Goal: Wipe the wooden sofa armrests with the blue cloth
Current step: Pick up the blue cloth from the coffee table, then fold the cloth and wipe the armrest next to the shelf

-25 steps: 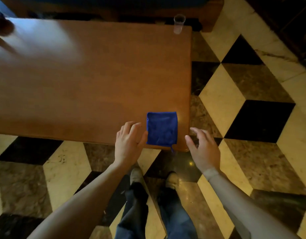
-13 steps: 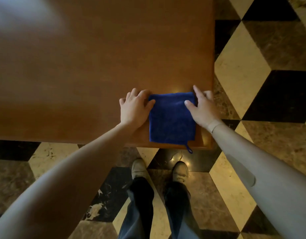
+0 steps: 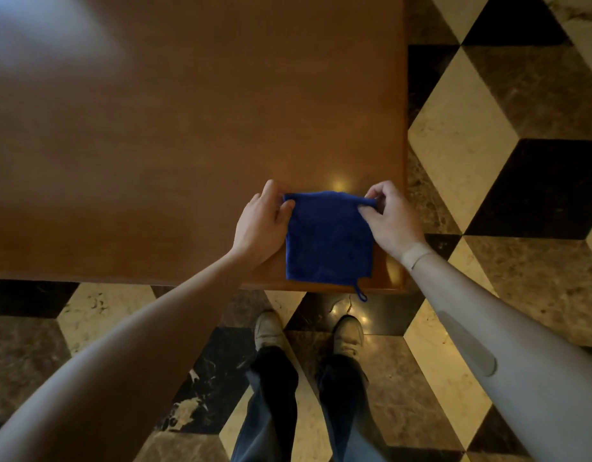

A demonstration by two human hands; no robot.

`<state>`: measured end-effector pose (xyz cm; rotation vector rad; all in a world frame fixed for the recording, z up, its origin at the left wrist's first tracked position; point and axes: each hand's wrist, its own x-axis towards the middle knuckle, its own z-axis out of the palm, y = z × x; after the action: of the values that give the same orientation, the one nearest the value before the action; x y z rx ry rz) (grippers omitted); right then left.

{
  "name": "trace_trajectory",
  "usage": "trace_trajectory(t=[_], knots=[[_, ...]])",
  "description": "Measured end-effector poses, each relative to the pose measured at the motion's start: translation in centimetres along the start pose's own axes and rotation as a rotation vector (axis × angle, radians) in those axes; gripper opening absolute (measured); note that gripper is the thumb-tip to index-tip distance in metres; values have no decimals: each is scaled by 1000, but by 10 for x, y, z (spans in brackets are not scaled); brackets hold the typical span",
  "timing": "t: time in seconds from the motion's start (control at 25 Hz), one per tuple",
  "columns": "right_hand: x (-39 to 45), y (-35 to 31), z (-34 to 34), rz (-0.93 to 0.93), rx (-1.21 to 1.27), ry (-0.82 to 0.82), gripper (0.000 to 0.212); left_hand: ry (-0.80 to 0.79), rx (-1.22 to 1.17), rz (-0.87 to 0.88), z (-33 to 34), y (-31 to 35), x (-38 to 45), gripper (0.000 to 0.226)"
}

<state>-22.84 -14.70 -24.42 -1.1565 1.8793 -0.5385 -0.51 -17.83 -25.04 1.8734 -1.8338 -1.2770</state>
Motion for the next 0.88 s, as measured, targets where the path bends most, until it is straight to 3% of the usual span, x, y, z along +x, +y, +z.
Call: trace_trajectory(t=[0.2,0.32,0.88], knots=[[-31,-22,-27,1,304,40,23,99,-150,72,-21,27,-30,9],[-54,-55,-50,-67,356,98,22,179,-188,160,-50,58,-50,13],[-225,-305,-250,-418,603,311,12,302,-407,592,-245,303,-208,25]])
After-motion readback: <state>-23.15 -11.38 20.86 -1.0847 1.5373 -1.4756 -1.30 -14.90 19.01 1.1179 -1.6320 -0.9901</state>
